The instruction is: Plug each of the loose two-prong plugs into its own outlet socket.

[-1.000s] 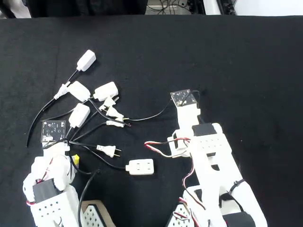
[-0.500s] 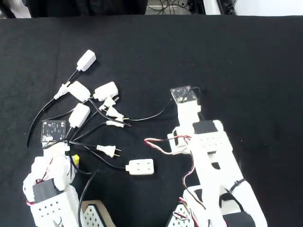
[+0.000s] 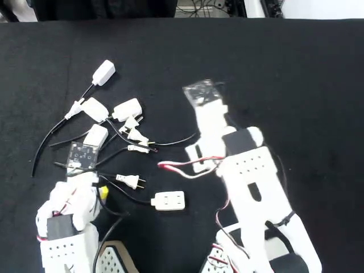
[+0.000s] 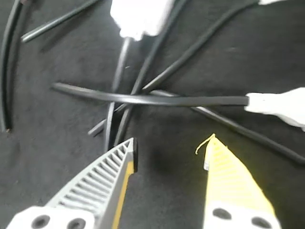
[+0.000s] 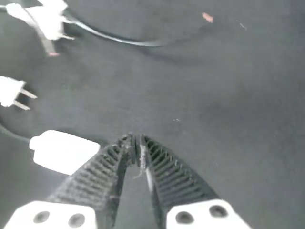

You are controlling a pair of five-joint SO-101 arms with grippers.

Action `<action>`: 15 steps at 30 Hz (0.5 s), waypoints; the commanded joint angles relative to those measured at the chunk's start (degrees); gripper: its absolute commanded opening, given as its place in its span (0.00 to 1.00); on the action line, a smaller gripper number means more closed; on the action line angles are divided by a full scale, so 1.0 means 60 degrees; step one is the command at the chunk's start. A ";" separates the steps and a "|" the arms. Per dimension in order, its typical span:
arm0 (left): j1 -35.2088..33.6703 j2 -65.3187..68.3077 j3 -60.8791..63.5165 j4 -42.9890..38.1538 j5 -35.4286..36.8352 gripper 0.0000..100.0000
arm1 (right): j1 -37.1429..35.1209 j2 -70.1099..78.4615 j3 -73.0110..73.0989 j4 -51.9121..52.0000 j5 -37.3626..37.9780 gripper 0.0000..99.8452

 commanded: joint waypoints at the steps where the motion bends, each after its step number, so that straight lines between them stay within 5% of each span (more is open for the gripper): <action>1: 0.0505 -0.0029 0.0168 0.0015 0.0059 0.24 | -0.0630 0.0022 -0.0755 0.0059 -0.0088 0.01; 15: 0.0637 -0.0029 0.0168 0.0015 0.0029 0.24 | -0.0938 0.1824 -0.1121 -0.2007 -0.1495 0.01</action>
